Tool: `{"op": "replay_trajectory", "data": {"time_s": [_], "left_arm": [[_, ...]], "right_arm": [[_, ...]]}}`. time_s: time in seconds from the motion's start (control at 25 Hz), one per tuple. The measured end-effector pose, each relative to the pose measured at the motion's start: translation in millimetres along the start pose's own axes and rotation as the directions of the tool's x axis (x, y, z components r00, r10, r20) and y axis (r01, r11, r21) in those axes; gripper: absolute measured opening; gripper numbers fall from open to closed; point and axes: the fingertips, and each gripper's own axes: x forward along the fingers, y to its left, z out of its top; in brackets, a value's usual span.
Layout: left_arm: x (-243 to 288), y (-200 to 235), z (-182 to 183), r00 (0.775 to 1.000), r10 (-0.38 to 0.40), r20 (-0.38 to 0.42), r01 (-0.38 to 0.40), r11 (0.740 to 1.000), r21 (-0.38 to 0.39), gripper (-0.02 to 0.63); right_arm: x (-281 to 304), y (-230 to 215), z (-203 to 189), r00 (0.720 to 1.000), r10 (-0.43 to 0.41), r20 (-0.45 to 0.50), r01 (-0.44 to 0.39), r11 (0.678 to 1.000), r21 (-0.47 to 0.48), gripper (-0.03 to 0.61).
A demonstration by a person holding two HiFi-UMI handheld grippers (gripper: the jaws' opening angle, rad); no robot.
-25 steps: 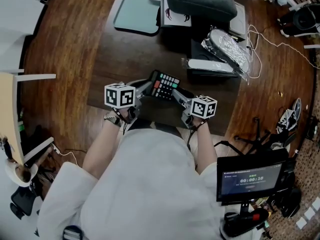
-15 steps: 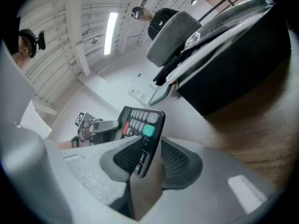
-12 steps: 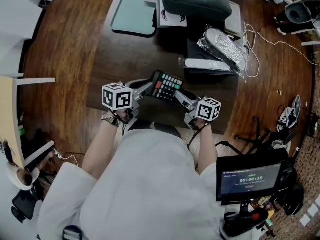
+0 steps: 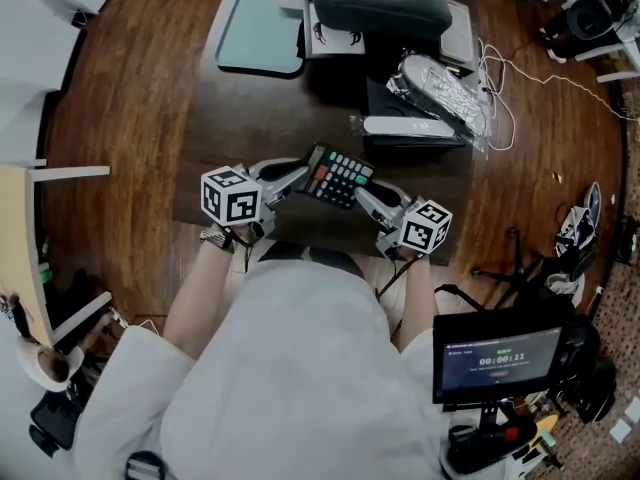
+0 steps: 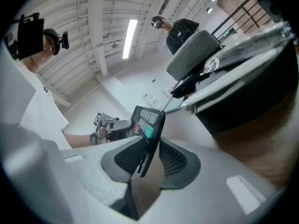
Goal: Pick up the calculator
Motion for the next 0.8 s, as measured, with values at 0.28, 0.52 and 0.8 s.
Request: {"op": "replay_trajectory", "data": {"time_s": [0.28,0.52,0.8], "left_arm": [[13.1,-33.6,37.0,0.991,-0.055,0.118,0.023,0.965,0.260,0.049],[11.0,-72.0,80.1,0.976,-0.121,0.183,0.036,0.911,0.411,0.049],[-5.6,-112.4,129.1,0.958,-0.188,0.219,0.049,0.854,0.518,0.051]], "right_arm": [[-24.7,7.0,49.5,0.992,-0.104,0.074,0.115,0.979,-0.169,0.106],[-44.9,33.0,101.4,0.980,-0.110,0.164,0.154,0.946,-0.285,0.103],[-57.7,75.1,156.0,0.958,-0.113,0.264,0.213,0.895,-0.392,0.101]]}}
